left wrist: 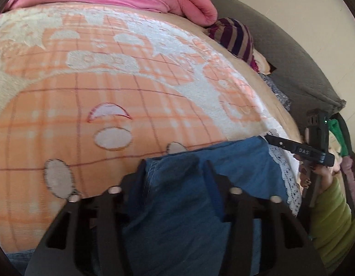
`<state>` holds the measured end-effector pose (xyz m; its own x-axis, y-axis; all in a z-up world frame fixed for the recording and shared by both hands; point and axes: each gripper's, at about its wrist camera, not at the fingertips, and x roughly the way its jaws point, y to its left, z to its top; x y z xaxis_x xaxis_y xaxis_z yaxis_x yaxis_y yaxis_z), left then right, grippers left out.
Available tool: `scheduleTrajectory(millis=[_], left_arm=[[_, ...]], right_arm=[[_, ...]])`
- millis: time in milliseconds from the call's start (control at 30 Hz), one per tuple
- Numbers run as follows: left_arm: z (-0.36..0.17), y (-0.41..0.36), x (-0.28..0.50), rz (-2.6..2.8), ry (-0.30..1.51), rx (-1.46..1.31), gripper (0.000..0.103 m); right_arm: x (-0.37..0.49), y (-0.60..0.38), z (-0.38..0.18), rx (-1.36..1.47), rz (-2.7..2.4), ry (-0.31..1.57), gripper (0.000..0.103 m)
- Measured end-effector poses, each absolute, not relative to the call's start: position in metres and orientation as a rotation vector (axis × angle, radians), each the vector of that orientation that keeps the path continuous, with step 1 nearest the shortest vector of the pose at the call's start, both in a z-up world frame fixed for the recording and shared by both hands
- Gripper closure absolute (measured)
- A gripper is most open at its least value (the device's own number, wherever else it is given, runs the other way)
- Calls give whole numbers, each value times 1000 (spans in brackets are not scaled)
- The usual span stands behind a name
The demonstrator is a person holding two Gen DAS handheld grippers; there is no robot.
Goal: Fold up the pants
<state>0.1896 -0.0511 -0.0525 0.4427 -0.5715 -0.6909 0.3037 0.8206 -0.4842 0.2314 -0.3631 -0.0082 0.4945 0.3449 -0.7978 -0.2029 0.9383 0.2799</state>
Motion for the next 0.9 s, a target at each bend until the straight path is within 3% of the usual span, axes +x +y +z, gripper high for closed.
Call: scheduleTrajectory(millis=[67,233,467,733,833,900], left_arm=[[-52,-56,187,-555,964,-292,88],[-35,-48,183,-554,872,-308,96],[-19,-44,178,-502,793,-225,96],[-42,-56,186,-440,836,-131,94],[-46,-54,187,-421,851,-121,86],[-44,-48,187,-410,847,-152,77]], right_arm=[[228,-364,-5,164,347,983,88],[216,-371,10,229,405,900,95],[236,-365,33,212,441,836,95],[261,-350,-9,87,365,956,94],[256,-349,-6,51,353,930,88],[248,-357,2,92,336,898,75]])
